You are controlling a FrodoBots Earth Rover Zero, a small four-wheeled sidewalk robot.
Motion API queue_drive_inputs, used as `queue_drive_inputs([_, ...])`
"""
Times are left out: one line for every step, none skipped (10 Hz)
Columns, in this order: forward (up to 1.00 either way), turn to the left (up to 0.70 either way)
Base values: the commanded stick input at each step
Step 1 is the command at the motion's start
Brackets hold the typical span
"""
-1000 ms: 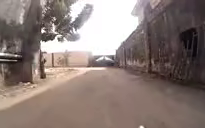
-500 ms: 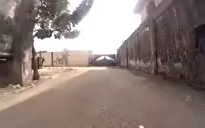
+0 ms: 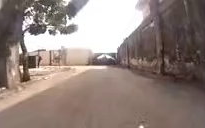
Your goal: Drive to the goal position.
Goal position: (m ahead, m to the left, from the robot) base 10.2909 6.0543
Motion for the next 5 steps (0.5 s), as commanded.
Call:
queue_drive_inputs([1.0,0.0])
queue_drive_inputs([1.0,0.0])
queue_drive_inputs([1.0,0.0])
queue_drive_inputs([1.0,0.0])
queue_drive_inputs([1.0,0.0])
